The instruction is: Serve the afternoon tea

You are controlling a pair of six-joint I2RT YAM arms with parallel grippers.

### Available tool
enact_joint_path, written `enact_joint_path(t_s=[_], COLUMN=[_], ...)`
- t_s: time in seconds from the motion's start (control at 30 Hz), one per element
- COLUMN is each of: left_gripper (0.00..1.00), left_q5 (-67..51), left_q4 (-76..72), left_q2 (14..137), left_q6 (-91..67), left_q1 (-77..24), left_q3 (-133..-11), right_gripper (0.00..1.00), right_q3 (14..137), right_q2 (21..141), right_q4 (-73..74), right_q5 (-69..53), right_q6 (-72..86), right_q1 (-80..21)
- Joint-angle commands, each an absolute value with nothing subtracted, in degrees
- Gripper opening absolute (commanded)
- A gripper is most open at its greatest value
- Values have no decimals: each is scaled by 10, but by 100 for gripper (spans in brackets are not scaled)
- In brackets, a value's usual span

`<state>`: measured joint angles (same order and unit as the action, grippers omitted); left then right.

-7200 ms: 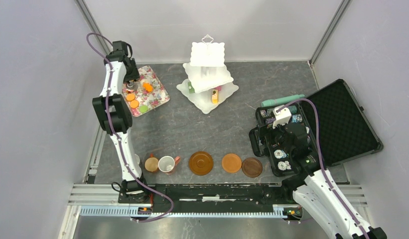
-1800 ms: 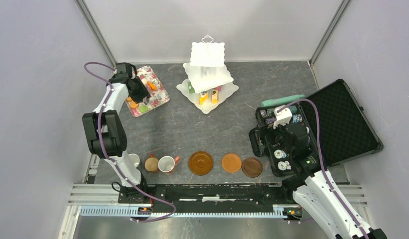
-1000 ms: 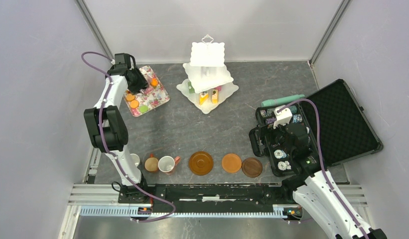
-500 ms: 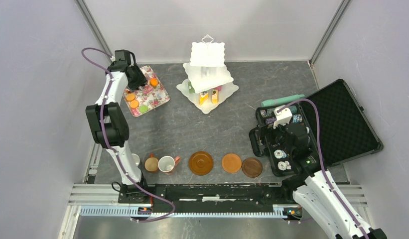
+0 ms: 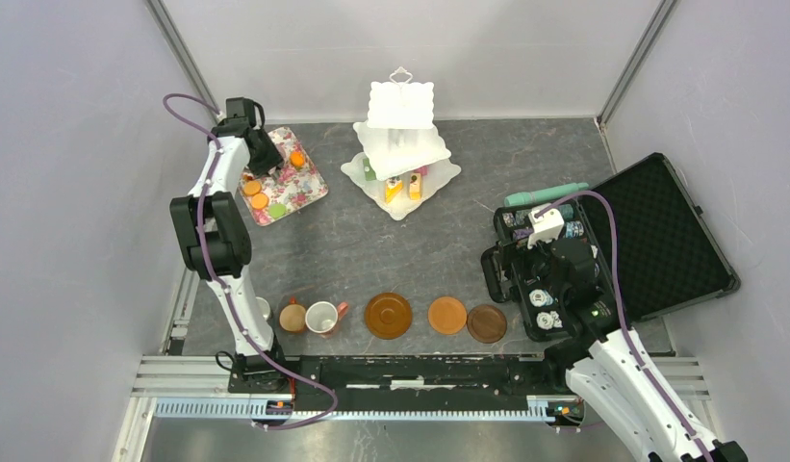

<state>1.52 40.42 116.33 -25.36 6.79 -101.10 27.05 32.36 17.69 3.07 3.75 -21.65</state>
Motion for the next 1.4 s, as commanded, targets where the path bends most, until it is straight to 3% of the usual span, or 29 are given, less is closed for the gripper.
enact_joint_path(t_s=[0.0,0.23,0.43,0.73,1.0,1.37], left_gripper=[39,32,31,32,33,33], left_q5=[35,10,-16,-3,-3,-3], left_q4=[397,411,418,432,432,396], left_q2=[1141,1060,958,842,858,924], left_q6=[-221,-222,-220,-209,-235,-240], left_q1=[71,69,38,-116,-203,-220], left_q3=[-1024,-1015,-967,-908,-916,-954], right_gripper=[98,98,98,98,98,98], right_q3=[273,277,309,384,412,385], right_q2=[321,321,319,333,368,357], right_q4=[165,166,190,182,165,156], right_q5=[37,33,58,95,88,93], right_q6=[39,34,25,5,8,9], right_q1=[-218,-217,-218,-217,-217,-217])
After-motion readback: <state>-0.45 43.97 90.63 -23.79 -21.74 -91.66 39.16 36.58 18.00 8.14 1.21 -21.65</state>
